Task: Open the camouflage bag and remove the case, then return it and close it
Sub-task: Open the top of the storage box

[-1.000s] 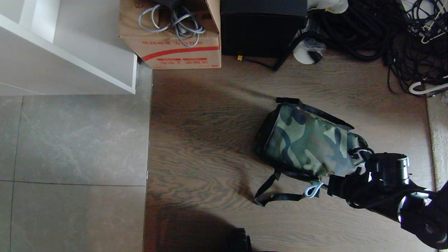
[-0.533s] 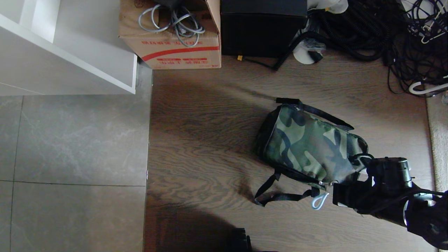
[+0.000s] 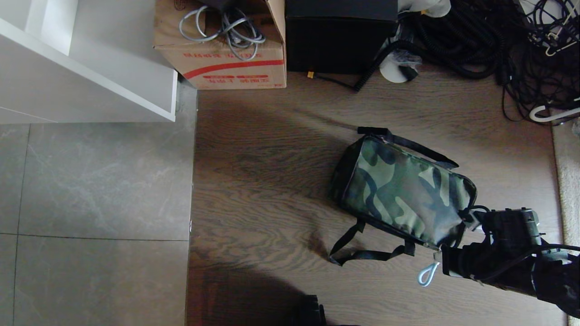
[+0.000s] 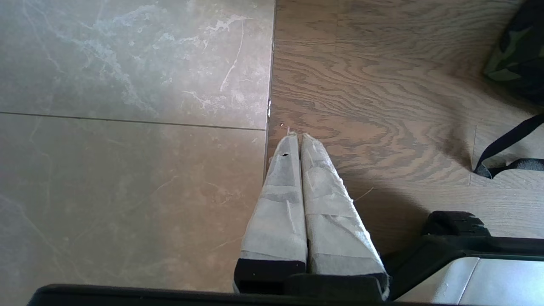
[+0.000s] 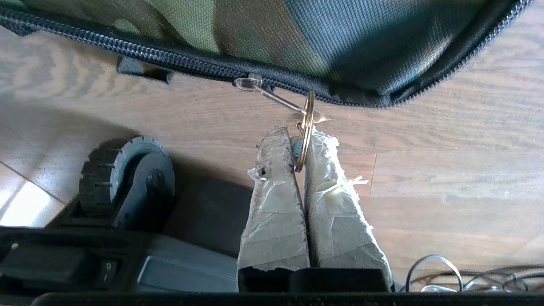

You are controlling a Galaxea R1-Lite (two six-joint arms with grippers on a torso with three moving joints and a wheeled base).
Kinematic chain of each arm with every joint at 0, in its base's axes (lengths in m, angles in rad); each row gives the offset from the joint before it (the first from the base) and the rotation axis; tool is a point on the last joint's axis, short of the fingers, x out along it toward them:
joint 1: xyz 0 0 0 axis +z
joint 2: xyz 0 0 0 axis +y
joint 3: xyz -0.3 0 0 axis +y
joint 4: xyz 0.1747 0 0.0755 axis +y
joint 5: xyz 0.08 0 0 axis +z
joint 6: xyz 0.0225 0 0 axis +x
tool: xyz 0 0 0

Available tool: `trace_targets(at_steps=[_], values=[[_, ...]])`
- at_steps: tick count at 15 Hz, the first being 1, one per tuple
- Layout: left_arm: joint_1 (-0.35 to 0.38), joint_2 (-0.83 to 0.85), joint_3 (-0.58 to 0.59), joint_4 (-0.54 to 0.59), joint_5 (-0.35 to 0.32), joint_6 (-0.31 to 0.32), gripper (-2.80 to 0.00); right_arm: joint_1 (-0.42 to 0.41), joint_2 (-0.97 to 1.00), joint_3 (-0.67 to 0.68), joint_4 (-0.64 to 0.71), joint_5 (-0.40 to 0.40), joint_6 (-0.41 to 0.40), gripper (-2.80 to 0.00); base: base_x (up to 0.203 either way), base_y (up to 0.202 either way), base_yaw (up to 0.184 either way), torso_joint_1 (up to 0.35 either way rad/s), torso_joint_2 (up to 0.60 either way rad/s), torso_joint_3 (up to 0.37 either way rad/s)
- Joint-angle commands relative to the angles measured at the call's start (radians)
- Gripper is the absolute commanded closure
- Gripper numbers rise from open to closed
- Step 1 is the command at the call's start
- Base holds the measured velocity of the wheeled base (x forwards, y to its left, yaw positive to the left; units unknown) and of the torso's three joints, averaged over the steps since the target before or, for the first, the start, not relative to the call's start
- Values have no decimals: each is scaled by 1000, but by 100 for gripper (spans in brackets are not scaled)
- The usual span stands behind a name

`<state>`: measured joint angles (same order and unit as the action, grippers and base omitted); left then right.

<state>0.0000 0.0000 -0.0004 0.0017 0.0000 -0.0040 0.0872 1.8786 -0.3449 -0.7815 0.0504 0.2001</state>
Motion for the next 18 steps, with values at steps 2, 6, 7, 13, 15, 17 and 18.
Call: trace_targets(at_steps=[2,6,7,13,15,17,18], values=[[0,2,0,0,0,-1,0,-25,-8,-4,23,2,-24,0,0,0,0,0,0,0],[0,2,0,0,0,-1,0,-92,-18,-2,27,17,-88,0,0,0,0,0,0,0],[0,2,0,0,0,-1,0,-111,-19,-1,32,17,-110,0,0,0,0,0,0,0],[0,2,0,0,0,-1,0,-218,-42,2,141,45,-214,0,0,0,0,0,0,0],[0,2,0,0,0,-1,0,-261,-46,-1,173,57,-263,0,0,0,0,0,0,0],[0,2,0,0,0,-1,0,-288,-49,-5,174,83,-270,0,0,0,0,0,0,0],[0,2,0,0,0,-1,0,-299,-47,-8,173,88,-273,0,0,0,0,0,0,0]])
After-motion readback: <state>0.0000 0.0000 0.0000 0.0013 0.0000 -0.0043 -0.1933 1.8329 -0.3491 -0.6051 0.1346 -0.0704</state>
